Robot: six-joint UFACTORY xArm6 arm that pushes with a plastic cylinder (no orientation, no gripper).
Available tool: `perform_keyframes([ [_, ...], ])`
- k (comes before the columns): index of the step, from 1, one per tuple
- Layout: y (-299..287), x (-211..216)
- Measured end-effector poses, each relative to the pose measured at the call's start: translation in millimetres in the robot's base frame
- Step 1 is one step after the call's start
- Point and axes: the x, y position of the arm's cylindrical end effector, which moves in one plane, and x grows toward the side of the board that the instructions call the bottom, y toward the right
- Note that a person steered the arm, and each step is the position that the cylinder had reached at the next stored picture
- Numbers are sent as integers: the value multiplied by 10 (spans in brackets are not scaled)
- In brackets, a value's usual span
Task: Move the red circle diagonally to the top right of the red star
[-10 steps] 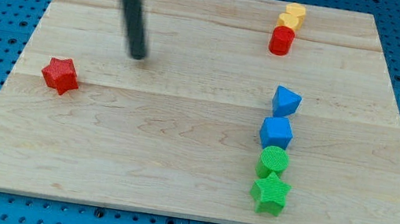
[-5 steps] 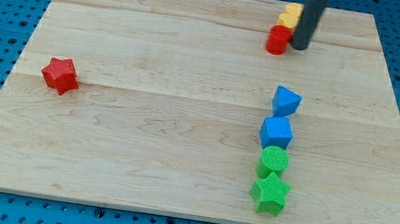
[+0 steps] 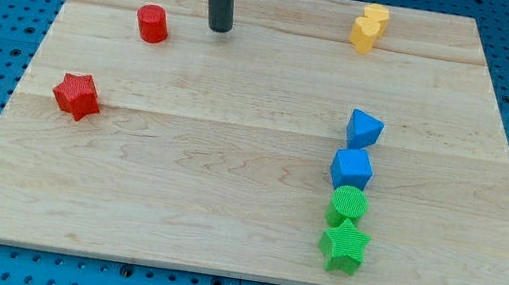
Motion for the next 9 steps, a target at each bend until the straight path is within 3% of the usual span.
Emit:
perform_keyframes([
  [1,-950,400],
  [2,-1347,659],
  [3,-1723,194],
  [4,-2309,414],
  [5,-1919,771],
  [6,-1982,691],
  [7,-1405,693],
  [9,-871,576],
])
